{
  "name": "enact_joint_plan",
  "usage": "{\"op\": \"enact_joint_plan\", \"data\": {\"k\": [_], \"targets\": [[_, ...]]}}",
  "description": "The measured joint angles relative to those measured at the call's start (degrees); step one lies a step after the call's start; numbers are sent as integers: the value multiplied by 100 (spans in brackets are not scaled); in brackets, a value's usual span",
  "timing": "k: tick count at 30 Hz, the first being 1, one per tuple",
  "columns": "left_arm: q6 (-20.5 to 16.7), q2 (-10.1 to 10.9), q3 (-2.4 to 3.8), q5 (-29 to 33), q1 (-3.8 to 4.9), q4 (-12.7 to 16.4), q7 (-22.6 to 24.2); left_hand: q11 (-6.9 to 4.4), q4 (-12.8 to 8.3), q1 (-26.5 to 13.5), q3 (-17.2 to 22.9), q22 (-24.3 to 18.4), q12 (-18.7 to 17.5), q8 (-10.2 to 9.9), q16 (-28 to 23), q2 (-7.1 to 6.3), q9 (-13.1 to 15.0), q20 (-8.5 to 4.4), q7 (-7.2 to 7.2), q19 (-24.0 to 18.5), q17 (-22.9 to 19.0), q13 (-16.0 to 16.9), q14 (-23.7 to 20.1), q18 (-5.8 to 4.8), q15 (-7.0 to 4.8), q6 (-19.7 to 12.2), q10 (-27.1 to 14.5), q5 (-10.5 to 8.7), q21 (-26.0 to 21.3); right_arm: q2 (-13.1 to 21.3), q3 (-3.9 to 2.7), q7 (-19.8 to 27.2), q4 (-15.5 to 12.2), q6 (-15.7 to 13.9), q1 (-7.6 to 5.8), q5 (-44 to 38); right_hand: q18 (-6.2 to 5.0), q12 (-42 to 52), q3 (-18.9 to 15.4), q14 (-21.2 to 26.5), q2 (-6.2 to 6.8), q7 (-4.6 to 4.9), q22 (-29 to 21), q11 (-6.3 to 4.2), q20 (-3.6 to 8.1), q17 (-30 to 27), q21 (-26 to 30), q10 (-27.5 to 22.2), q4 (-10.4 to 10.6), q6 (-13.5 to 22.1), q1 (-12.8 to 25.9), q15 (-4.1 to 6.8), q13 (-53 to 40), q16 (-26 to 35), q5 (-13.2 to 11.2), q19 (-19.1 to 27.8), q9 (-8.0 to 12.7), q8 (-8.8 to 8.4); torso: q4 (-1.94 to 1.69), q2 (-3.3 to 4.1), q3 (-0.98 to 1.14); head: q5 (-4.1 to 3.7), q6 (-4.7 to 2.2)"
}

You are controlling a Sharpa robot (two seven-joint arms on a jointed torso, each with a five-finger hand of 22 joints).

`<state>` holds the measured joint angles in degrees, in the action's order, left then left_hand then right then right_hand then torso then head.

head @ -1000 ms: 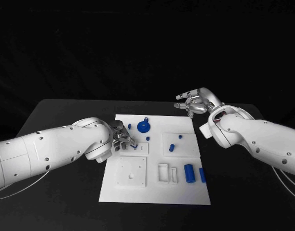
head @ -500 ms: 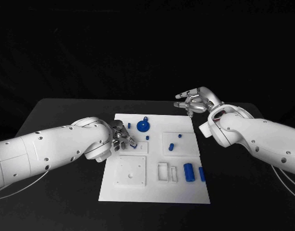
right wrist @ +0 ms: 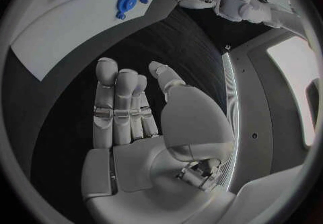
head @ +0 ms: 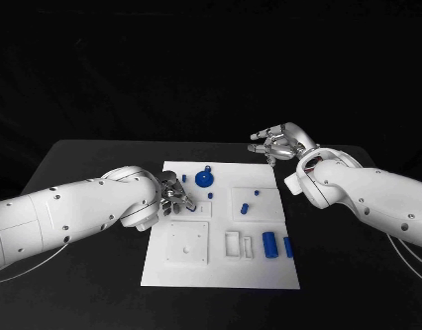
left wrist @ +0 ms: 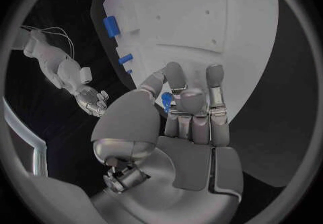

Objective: Assemble the parts on the task board

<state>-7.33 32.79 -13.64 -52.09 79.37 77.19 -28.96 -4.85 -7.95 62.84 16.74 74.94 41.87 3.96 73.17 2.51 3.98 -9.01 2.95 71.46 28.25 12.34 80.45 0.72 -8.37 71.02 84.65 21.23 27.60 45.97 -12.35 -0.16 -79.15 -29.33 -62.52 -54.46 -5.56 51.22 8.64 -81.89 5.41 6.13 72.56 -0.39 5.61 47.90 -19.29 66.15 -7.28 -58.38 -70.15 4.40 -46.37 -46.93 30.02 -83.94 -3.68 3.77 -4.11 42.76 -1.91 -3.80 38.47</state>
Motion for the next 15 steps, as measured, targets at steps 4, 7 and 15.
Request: {"op": "enact_joint_plan", "data": {"k": [4, 7, 15], "targets": [[35, 0, 1, -29, 1, 2, 4, 0, 16, -28, 16, 0, 0, 23, 0, -42, 1, 0, 0, 0, 3, 0, -1, 9, 0, 0, 0, 22, 0, -1, 0, -1, 1, 6, 0, 2, 1, 0, 0, 0, 5, 0, 0, 0, 0, 1, 0, 0, 0, 0, 5, 0, 0, 0, 0, 0, 0, 0, -1, 0, 2, -1, 2], [57, 0, 3, -48, 1, 2, 5, 0, 29, -28, 29, 0, 0, 30, 0, -42, 2, 0, 0, 0, 15, 0, -1, 10, 1, 0, 0, 44, 0, -1, 0, -1, 2, 11, 1, 3, 3, 0, 0, 0, 5, 0, -5, 0, 0, 1, 0, 0, 0, 0, 5, 0, 0, 0, 0, 0, 0, 0, -1, 0, 2, -1, -2], [122, 4, 5, -84, 3, 2, 7, 7, 100, -235, 102, -1, 0, 32, 45, -15, 452, 1, 0, -2, 130, 4, -1, 11, 2, 0, -7, 134, 0, -1, 0, -5, 5, 24, 2, 7, 21, 0, 0, 1, -18, 0, -18, 1, 0, 6, 21, 1, 0, 0, 28, -1, 9, 0, 50, 0, 0, 0, -1, 0, 1, 3, -7]]}}
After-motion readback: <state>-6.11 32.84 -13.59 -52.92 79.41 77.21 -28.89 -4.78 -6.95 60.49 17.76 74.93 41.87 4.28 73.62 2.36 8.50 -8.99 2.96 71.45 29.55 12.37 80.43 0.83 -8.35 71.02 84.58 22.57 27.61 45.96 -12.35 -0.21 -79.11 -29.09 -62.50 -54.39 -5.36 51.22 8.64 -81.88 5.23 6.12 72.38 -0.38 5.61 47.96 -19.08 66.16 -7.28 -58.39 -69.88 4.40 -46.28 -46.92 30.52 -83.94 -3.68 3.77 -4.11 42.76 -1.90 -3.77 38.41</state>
